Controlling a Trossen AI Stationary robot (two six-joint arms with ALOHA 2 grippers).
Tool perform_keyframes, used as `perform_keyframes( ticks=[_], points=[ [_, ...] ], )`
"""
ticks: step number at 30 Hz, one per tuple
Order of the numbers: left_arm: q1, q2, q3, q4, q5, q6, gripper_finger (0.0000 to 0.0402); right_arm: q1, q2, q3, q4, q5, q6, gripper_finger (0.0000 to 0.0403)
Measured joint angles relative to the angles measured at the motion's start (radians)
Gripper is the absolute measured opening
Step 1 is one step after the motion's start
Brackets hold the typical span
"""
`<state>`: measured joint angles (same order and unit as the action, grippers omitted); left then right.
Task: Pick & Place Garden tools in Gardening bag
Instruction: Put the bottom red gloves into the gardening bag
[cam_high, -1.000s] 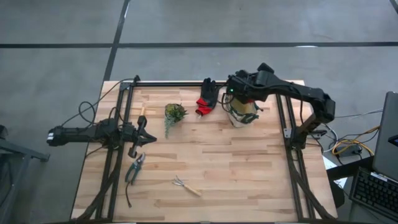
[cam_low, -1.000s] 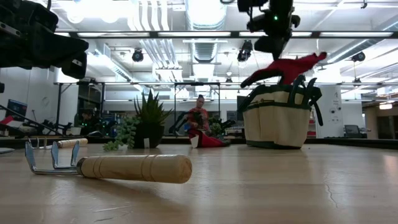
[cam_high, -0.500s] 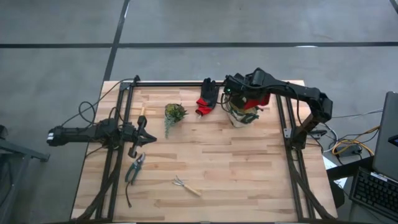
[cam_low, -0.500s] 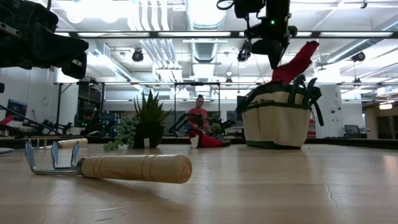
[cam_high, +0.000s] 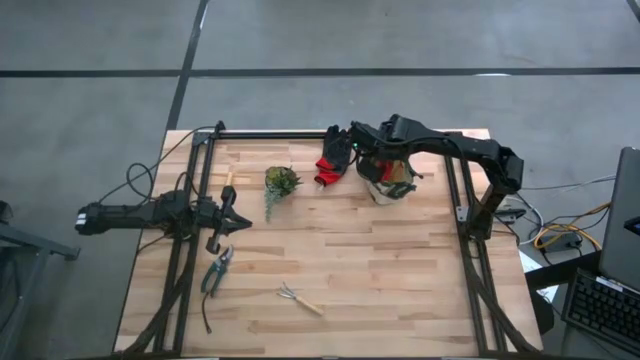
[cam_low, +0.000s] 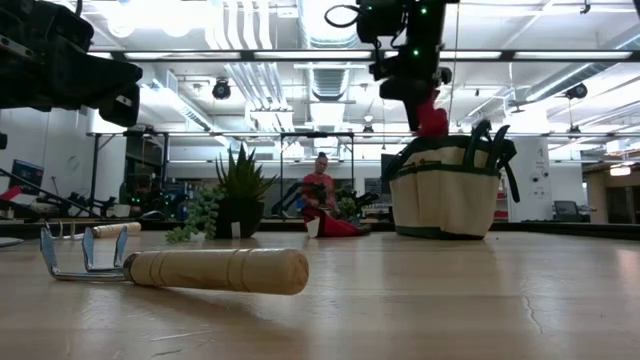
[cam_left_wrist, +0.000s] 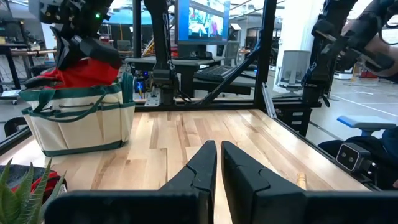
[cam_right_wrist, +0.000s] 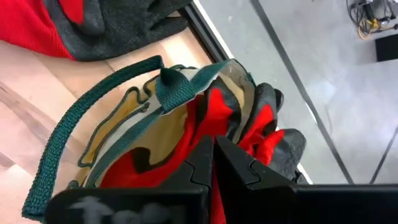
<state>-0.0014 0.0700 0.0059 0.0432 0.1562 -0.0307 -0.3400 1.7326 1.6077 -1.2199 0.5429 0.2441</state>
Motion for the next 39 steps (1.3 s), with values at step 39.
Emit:
perform_keyframes(
  ticks=[39],
  points=[
    [0.0,0.0,0.0,0.0,0.0,0.0,0.0028,-0.034,-0.182,0.118,-0.287,-0.391,-0.165,0.0008]
  ],
)
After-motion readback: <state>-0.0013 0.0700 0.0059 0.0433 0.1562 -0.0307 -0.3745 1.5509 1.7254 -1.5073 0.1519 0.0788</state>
